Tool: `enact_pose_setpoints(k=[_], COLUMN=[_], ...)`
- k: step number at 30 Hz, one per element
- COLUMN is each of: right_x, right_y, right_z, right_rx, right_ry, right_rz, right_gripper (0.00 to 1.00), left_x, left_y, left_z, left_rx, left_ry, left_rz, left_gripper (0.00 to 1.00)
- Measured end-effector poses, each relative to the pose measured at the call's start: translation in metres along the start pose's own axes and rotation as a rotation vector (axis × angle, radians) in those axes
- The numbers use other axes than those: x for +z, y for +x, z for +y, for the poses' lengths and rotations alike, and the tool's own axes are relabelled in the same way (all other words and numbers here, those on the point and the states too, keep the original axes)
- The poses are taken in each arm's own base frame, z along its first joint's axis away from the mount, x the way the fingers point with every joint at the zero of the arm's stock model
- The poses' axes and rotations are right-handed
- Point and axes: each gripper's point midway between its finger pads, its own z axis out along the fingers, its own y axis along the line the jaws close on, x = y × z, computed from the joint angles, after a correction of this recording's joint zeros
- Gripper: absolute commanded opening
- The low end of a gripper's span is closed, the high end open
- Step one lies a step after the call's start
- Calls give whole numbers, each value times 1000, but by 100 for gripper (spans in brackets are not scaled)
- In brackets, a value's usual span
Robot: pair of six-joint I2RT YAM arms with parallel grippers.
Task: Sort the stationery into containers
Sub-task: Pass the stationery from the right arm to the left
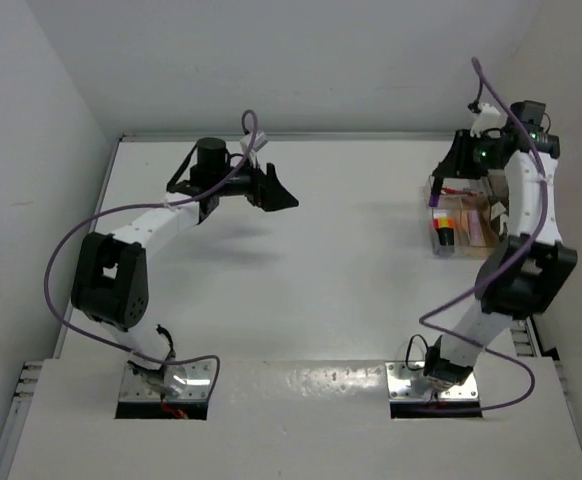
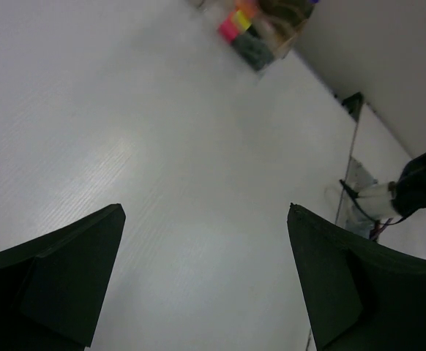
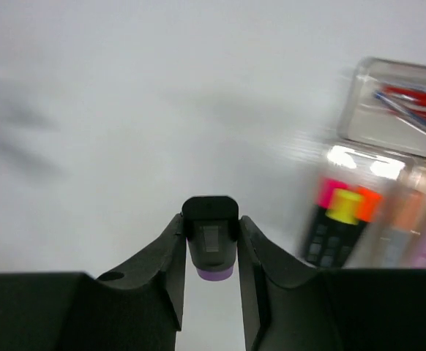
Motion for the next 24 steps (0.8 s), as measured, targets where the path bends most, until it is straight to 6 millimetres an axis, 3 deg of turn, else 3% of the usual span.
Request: enact_pose_setpoints(k=[3,6,9,11,13,16,24], right_x=[-43,-70,-73,-68,-64,-61,-57], right_y=[-25,-30,-29,-21,-13,-11,-15], right_z=[69,154,224,255,275,284,284], right_rx=[83,142,135,125,131,143,175], right_ry=[-134,-347,-529,-596,-633,-637,-615], right_rz=[-209,-305,-278,-232,-193,-182,-192], right_gripper=[0,0,0,0,0,0,0], left_x=[-1,7,22,31,35,37,41], left_y=[-31,-49,-62,-76,-91,-93,-74], left_z=[-37,-64,-91,-107,-120,-133,-122], left_rx=[45,95,156,213,282,340,326], left_ry=[93,155,187,174,145,143,80], left_rz=[-108,-147,-129,-119,-126,-116,-44], left_gripper=[100,100,100,100,100,100,99])
